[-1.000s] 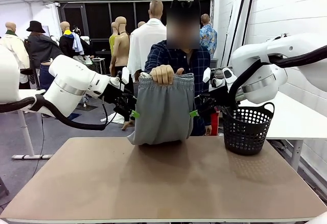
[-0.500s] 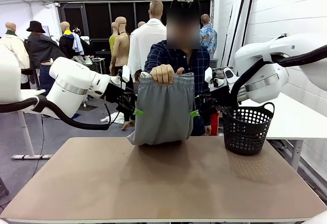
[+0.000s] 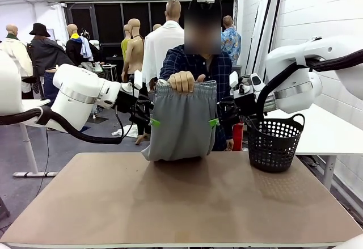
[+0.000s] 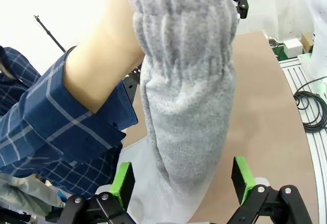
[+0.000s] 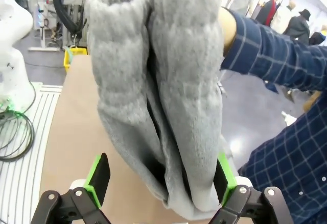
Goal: Fold the training pants.
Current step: Grab both ends of the Training pants handed by a person.
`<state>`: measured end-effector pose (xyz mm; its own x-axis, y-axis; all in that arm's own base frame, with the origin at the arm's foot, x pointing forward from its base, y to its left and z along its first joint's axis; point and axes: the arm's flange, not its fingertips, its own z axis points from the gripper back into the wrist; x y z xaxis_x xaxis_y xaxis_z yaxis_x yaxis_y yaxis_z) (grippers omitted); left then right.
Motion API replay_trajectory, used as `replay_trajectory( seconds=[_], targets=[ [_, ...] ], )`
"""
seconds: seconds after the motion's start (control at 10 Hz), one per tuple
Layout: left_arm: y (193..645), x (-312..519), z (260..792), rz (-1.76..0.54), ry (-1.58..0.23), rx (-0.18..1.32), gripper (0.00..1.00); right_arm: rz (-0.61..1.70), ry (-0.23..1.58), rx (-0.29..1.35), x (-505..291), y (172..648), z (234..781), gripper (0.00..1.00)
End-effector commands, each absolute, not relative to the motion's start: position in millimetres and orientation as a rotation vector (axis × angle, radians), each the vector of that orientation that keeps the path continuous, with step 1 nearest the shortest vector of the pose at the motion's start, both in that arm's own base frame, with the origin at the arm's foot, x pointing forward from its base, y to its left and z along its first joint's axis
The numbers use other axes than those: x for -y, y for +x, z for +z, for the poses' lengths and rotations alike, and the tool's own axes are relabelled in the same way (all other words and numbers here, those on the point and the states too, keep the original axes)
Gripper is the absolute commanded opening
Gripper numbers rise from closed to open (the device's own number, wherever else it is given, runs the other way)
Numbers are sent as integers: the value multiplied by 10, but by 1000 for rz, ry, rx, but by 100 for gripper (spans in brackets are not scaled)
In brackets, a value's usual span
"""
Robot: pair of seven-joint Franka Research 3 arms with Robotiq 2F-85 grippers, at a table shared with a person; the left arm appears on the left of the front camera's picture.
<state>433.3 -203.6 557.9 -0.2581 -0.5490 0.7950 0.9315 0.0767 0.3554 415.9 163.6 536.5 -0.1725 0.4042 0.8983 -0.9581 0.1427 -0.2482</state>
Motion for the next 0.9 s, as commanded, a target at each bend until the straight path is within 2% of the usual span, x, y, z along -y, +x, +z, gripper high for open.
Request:
replay_trajectory(
  seconds=[0.0, 0.2, 0.8],
  targets=[
    [4266, 1995, 5523, -1537, -516, 1127, 100, 1387, 691, 1196, -1671, 4156, 5326, 100],
    [4235, 1997, 5539, -1541, -584, 1146, 100, 1383, 717, 1208, -1681, 4149, 5337, 100],
    [4173, 2034, 5590, -1506, -635, 1204, 100, 1379, 813, 1259, -1701, 4164, 5385, 100]
  ],
)
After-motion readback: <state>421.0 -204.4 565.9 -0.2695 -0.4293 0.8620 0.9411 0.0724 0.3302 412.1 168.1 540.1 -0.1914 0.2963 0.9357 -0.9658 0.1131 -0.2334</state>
